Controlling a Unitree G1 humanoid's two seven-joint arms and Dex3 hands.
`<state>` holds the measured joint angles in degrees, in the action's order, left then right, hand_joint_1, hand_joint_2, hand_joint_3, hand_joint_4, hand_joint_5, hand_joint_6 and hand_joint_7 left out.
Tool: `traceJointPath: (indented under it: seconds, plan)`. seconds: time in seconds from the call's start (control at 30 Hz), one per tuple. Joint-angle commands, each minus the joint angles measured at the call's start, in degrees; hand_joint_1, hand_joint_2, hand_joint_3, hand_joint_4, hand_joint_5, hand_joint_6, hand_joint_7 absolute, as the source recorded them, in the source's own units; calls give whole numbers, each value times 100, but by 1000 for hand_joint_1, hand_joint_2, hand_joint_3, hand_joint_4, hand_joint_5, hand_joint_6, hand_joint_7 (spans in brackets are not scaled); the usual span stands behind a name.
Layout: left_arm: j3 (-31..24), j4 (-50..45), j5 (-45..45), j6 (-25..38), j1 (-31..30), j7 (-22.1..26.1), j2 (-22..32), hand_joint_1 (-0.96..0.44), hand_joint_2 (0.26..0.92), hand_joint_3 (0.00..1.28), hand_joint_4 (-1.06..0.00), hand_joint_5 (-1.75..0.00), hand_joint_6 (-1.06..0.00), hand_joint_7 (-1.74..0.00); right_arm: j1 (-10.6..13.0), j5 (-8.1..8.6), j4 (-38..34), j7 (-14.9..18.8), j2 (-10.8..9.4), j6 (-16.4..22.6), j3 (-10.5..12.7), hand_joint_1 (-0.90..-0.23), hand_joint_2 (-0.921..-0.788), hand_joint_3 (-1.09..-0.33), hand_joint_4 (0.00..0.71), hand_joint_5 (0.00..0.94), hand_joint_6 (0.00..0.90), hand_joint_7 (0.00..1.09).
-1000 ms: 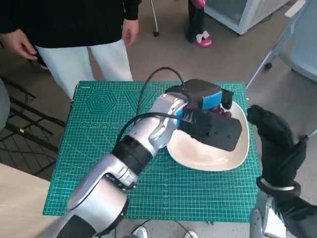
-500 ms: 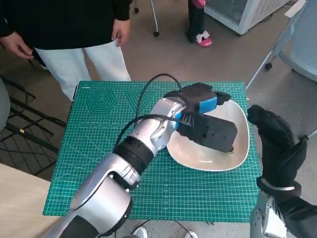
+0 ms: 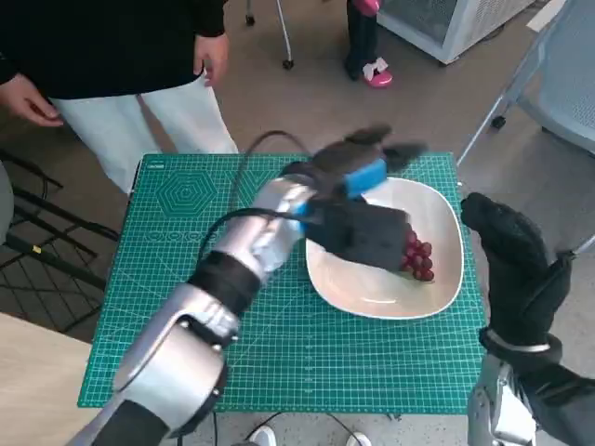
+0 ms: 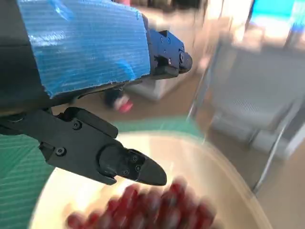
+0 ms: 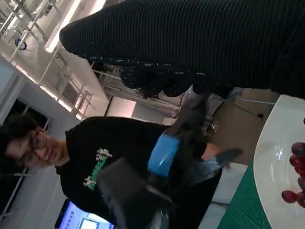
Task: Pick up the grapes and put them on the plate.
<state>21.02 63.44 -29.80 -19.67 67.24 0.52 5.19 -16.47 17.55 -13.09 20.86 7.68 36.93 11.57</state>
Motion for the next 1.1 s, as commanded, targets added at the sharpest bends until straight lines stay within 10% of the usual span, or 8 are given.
traceJointPath:
  seconds: [0.03,0.53,1.1]
  plan:
    - [-644,-118,690,-575,-580,-325,206,-561,921,189,-7,-3,-202,-19,-47,-73,-147,-38,-65,-48,-84,-611,-921,-804,343,2,16,323]
    - [-2591,-1105,3643,-854,-1999,1708,359,-455,921,225,0,1,-160,-1,-320,-19,-520,135,-31,74,-201,-625,-921,-792,349,4,14,339]
    - [-3041,-2414,4495,-729,-3377,2704,620,-449,921,255,-55,-14,-169,-9,-570,73,-930,396,-53,197,-230,-633,-921,-772,362,8,26,332]
